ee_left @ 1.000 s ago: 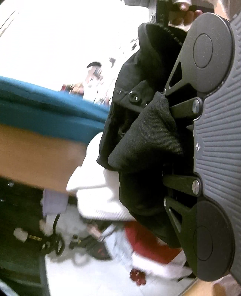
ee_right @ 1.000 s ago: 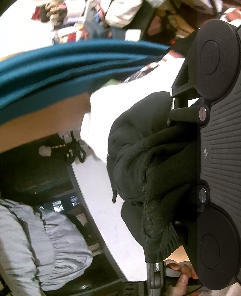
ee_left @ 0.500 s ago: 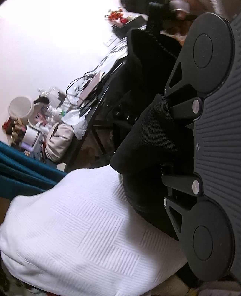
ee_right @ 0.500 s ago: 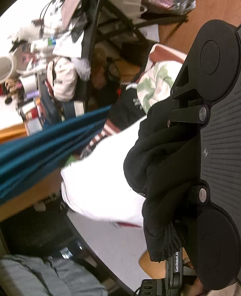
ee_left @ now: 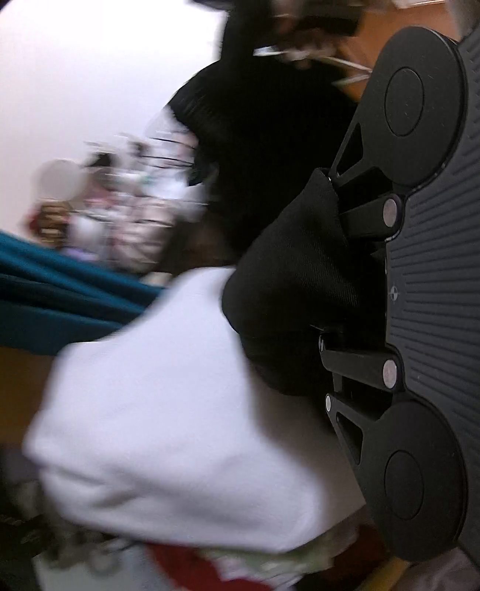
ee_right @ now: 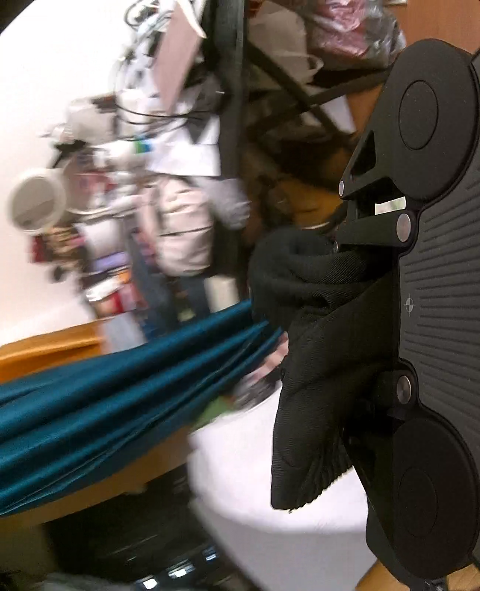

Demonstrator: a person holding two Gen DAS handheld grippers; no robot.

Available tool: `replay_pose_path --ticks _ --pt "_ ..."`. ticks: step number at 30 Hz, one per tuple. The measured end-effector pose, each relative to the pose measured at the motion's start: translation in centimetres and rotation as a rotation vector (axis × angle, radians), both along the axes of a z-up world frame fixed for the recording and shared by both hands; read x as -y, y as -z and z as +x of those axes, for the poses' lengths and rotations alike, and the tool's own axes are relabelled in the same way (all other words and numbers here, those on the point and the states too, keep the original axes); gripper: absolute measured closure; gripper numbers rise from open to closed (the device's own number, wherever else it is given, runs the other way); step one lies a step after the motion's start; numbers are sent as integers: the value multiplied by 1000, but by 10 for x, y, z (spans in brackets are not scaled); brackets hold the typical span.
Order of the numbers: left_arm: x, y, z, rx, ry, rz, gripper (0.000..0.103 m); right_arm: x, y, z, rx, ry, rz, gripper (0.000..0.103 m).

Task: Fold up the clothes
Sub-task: 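Carry the black garment to the white blanket and lower it with both tools, then open both tools to release the black garment onto the pile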

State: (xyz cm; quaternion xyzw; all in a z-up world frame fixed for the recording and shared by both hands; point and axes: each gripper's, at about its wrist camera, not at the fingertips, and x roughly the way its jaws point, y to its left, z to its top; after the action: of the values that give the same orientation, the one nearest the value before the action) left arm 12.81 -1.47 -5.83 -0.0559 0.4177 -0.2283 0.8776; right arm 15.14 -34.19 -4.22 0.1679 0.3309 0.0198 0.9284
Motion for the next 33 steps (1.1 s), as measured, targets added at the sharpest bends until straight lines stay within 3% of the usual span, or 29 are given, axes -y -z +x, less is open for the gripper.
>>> replay_pose_path --ticks 3,6,13,16,24,33 --pt "15 46 14 -113 60 73 84 -24 52 30 -150 -78 -95 78" --pt "28 82 26 -188 116 121 83 -54 94 50 -236 -178 -136 77" --pt "46 141 53 -289 175 156 82 -100 148 79 -338 -264 -222 74" --pt "40 163 61 -335 132 113 82 -100 160 92 -378 -258 -203 74" --pt "26 186 66 -360 75 51 80 -103 178 101 -375 -273 -227 73" --pt "28 176 52 -337 80 90 75 -109 172 90 -335 -260 -291 69"
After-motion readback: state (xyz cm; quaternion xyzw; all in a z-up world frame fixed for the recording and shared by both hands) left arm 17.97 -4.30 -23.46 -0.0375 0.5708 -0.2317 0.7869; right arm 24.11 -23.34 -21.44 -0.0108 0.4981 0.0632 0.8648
